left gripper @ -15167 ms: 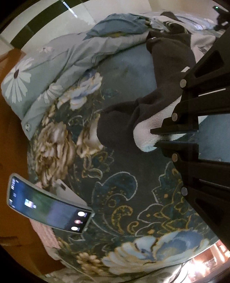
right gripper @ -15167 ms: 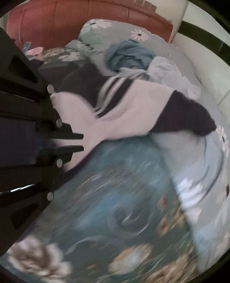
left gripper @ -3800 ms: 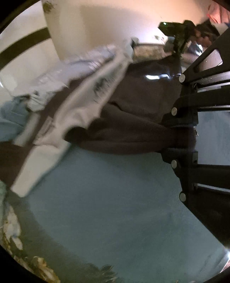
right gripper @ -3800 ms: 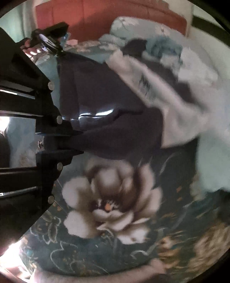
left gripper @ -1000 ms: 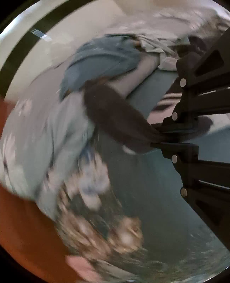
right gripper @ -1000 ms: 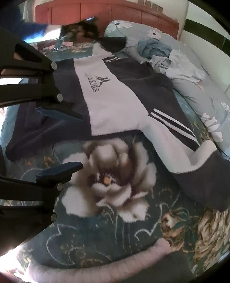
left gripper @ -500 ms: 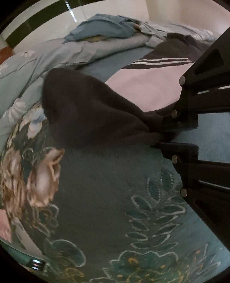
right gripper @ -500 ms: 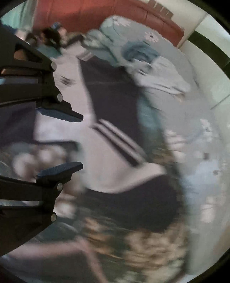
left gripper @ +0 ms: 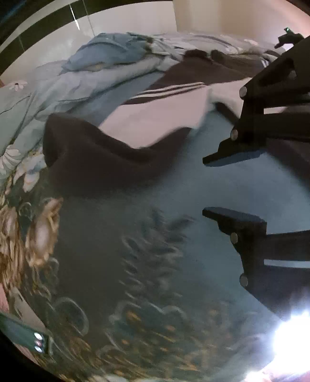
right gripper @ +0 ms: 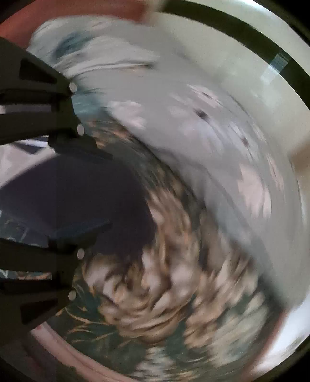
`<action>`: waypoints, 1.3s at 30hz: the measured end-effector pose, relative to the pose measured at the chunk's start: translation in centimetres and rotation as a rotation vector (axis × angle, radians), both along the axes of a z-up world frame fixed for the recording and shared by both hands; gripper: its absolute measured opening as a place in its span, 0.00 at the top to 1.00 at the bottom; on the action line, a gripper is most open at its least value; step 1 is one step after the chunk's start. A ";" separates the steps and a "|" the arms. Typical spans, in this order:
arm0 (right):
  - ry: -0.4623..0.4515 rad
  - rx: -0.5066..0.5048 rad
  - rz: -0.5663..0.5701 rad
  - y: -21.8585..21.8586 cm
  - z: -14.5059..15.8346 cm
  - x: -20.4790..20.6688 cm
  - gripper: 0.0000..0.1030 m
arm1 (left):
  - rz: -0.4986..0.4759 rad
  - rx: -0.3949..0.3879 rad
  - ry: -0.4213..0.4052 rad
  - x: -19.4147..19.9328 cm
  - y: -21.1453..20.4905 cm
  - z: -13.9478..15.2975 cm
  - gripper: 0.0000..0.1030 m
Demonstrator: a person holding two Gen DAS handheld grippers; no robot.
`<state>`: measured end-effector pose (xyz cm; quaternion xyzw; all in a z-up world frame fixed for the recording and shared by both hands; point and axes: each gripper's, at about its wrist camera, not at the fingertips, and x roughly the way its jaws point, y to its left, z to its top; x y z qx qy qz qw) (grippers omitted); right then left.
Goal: Fold clothes
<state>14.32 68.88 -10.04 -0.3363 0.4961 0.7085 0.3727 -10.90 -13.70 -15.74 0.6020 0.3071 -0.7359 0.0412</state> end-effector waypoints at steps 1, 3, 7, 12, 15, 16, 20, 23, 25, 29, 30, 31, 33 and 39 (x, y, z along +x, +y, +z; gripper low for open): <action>0.036 -0.027 -0.062 1.0 -0.8 1.3 0.44 | -0.003 -0.002 -0.008 0.6 0.1 0.1 0.59; 0.052 -0.078 -0.102 2.1 -2.0 2.1 0.43 | -0.003 -0.005 -0.022 1.5 0.4 0.1 0.59; 0.094 -0.173 -0.147 3.5 -4.5 3.0 0.43 | 0.013 -0.004 -0.050 2.0 1.0 -0.3 0.59; 0.175 -0.244 -0.181 3.6 -5.9 2.3 0.43 | -0.016 -0.016 -0.048 1.4 2.3 0.5 0.59; 0.130 -0.210 -0.143 3.4 -5.0 1.4 0.65 | -0.036 -0.027 -0.040 0.6 1.6 0.4 0.58; 0.115 -0.199 -0.130 3.4 -4.7 1.1 0.80 | -0.041 -0.029 -0.038 0.5 1.5 0.4 0.58; 0.060 -0.130 -0.034 3.1 -2.1 0.1 0.89 | -0.041 -0.011 -0.028 0.2 1.8 0.5 0.58; 0.066 -0.018 -0.016 3.2 1.8 1.6 0.89 | -0.046 -0.001 -0.008 -0.1 2.0 0.7 0.58; 0.042 0.054 -0.051 3.6 4.0 4.3 0.89 | -0.050 -0.003 -0.002 -0.3 2.2 0.5 0.58; -0.056 0.010 -0.122 4.1 2.9 8.2 0.89 | -0.024 0.005 -0.014 0.3 1.1 0.3 0.58; -0.095 -0.038 -0.147 4.0 1.5 8.9 0.89 | -0.015 0.009 -0.022 0.5 0.9 0.1 0.58; -0.134 -0.086 -0.171 3.9 0.1 9.6 0.89 | -0.007 0.017 -0.028 0.6 0.7 0.0 0.58; -0.165 -0.126 -0.206 3.7 -1.3 10.1 0.89 | 0.010 0.033 -0.039 0.9 0.4 -0.3 0.58; -0.153 0.007 -0.156 1.7 3.2 7.5 0.89 | 0.020 0.024 -0.020 1.3 -0.8 0.4 0.58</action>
